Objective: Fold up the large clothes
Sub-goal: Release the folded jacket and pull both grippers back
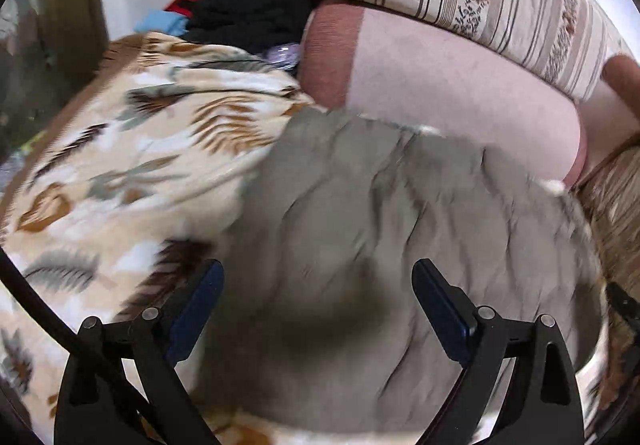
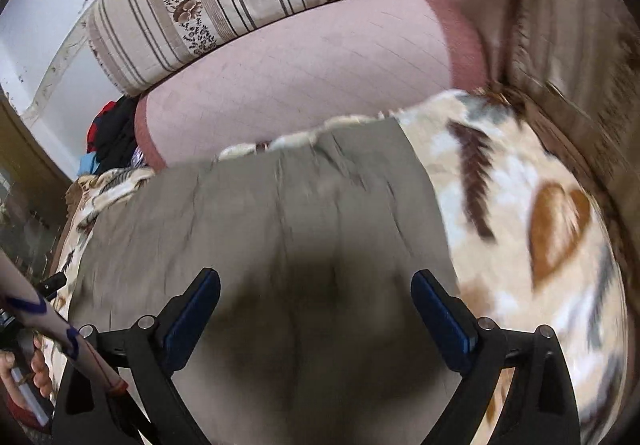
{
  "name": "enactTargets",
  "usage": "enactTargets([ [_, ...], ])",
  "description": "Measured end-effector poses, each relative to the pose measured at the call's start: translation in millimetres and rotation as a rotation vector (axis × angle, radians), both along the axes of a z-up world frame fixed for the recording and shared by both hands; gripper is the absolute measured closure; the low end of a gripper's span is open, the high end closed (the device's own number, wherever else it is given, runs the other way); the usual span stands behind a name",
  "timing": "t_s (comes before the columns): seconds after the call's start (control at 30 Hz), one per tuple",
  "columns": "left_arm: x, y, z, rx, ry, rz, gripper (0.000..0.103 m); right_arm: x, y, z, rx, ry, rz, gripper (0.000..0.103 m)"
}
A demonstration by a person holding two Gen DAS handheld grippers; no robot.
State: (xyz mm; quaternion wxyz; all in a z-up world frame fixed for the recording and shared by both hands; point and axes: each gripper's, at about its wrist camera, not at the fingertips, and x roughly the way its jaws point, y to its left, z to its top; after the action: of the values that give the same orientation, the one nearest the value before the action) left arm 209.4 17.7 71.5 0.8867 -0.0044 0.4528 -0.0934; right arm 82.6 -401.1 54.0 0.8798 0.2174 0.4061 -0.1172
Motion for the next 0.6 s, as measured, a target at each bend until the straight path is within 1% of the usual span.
enactTargets([
  [0.13, -50, 17, -9, 0.038, -0.022, 0.019, 0.008, -57, 17, -19, -0.029, 0.038, -0.004, 0.005],
  [0.27, -89, 24, -20, 0.037, 0.005, 0.036, 0.008, -101, 38, -39, -0.027, 0.072, -0.016, 0.005],
  [0.37, -119, 29, -22, -0.006, 0.029, 0.045, 0.008, -123, 56, -46, -0.004, 0.078, -0.015, 0.005],
  [0.47, -147, 28, -22, -0.047, 0.040, 0.042, 0.008, -138, 75, -45, -0.015, 0.072, 0.003, 0.005],
  [0.6, -172, 22, -20, -0.049, 0.041, 0.025, 0.008, -149, 97, -42, -0.039, 0.079, 0.041, 0.005],
])
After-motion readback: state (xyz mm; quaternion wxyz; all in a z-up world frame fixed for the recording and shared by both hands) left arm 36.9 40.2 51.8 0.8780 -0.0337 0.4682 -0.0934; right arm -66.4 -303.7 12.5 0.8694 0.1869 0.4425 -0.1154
